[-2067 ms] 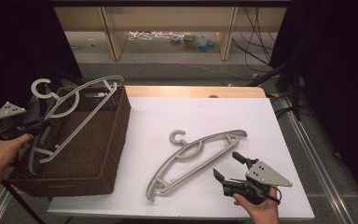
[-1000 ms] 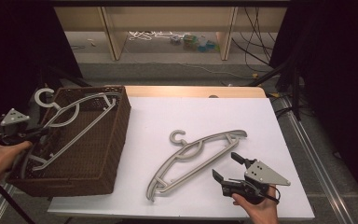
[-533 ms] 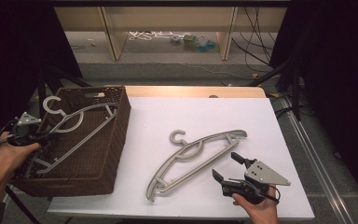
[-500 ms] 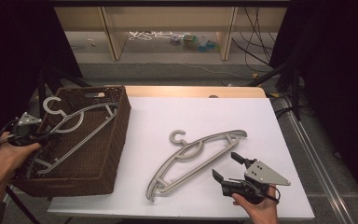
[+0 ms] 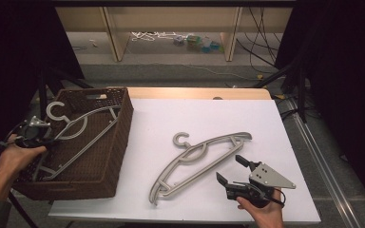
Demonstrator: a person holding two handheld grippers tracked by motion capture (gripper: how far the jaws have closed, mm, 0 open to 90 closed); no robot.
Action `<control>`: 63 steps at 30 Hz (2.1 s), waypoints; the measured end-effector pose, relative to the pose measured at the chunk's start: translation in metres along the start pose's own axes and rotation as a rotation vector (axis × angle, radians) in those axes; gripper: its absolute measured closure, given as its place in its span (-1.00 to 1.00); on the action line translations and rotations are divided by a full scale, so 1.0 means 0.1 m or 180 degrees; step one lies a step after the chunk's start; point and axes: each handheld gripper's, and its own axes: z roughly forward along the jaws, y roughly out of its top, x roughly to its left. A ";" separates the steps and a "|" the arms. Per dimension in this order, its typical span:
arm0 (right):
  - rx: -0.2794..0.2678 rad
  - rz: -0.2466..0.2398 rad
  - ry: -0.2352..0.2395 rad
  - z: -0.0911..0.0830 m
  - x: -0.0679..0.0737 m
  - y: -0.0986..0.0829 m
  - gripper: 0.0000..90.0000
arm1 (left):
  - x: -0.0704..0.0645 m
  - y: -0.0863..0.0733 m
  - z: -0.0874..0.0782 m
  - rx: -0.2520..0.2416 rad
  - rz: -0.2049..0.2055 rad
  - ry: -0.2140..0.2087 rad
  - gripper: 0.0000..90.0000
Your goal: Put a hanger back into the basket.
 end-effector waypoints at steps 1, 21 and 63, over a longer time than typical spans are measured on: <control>0.0004 -0.0010 -0.0014 0.00 0.00 0.00 -0.63 | 0.00 0.00 0.01 0.0031 0.0023 -0.0023 0.77; 0.0003 -0.0005 -0.0023 -0.01 -0.01 0.00 -0.63 | -0.21 0.21 -0.39 -0.0613 -0.0437 -0.0061 -0.18; -0.0027 0.0003 -0.0028 -0.02 0.00 0.01 -0.63 | -2.01 0.82 -0.74 -0.1585 0.0198 -0.1397 -0.44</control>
